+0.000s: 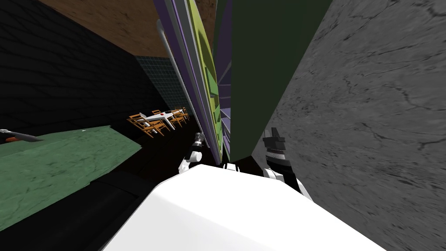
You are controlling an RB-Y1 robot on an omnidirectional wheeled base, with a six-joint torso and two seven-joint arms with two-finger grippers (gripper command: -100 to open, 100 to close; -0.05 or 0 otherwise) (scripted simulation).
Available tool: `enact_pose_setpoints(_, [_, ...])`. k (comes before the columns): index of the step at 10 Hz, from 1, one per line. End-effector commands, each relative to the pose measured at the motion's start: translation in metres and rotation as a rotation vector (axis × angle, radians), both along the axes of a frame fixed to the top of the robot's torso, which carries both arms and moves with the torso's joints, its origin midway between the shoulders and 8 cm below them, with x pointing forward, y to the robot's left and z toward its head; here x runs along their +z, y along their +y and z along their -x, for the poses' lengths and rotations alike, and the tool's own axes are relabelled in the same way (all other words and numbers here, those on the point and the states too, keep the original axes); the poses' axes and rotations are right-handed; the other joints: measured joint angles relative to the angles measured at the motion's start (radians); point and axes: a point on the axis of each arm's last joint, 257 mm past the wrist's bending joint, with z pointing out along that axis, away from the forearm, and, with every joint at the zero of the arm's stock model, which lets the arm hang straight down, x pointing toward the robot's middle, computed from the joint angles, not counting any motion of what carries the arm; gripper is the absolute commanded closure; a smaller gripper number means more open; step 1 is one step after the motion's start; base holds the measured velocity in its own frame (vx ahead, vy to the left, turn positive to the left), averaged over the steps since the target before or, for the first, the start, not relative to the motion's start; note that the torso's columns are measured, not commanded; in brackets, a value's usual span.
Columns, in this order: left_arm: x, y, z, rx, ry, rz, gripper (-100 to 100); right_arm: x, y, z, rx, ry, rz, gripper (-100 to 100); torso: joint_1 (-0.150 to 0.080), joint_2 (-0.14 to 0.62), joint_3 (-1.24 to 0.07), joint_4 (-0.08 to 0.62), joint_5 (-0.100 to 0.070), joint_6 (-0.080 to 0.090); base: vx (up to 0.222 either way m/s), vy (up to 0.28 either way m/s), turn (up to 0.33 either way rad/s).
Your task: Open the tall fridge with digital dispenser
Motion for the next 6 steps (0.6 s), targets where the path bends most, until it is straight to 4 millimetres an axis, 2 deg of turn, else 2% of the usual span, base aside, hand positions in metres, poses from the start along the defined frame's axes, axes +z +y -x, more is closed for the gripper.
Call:
enact_pose_setpoints(1, [0.008,-0.015,-0.004,-0.050,-0.019,0.004,100,0.000,0.000,0.000,0.000,0.000,0.000,0,0.004,0.000,0.000,0.000,0.001,0.001,-0.033,0.361,-0.133])
enact_pose_setpoints(5, [0.010,-0.027,-0.006,-0.091,-0.016,0.005,100,0.000,0.000,0.000,0.000,0.000,0.000,0,0.001,0.009,0.005,0.001,0.000,-0.002,-0.050,0.279,-0.092])
enact_pose_setpoints(6, [0.005,-0.025,-0.005,-0.085,-0.007,0.006,100,0.000,0.000,0.000,0.000,0.000,0.000,0,0.000,0.009,0.006,0.001,0.000,-0.004,-0.013,0.106,-0.009])
